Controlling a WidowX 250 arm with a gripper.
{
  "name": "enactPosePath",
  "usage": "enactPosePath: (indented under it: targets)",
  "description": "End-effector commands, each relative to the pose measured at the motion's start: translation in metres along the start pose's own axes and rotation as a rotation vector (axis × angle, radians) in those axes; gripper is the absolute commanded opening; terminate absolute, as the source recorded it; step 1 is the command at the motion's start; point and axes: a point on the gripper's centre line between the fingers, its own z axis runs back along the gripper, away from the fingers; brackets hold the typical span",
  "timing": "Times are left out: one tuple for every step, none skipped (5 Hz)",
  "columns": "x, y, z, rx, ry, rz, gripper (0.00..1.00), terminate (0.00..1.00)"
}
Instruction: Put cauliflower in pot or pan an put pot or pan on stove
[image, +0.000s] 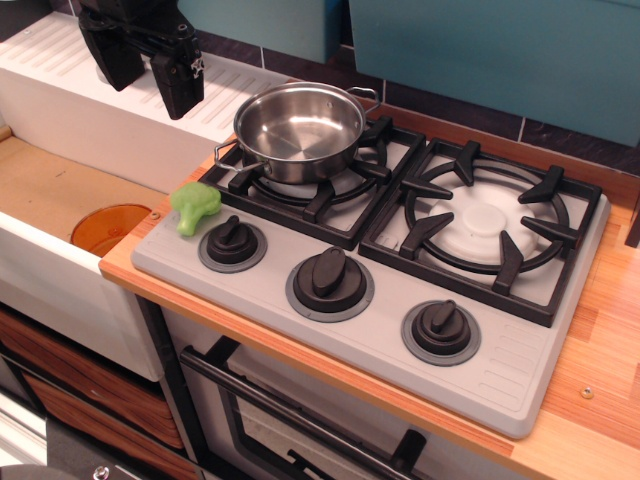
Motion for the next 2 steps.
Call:
enactPosePath:
  targets:
    - [0.0,0.0,0.0,0.0,0.0,0.0,1.0,0.0]
    - [-0.001,-0.004,-0.016,-0.004,-0.038,-0.006,1.0,0.0]
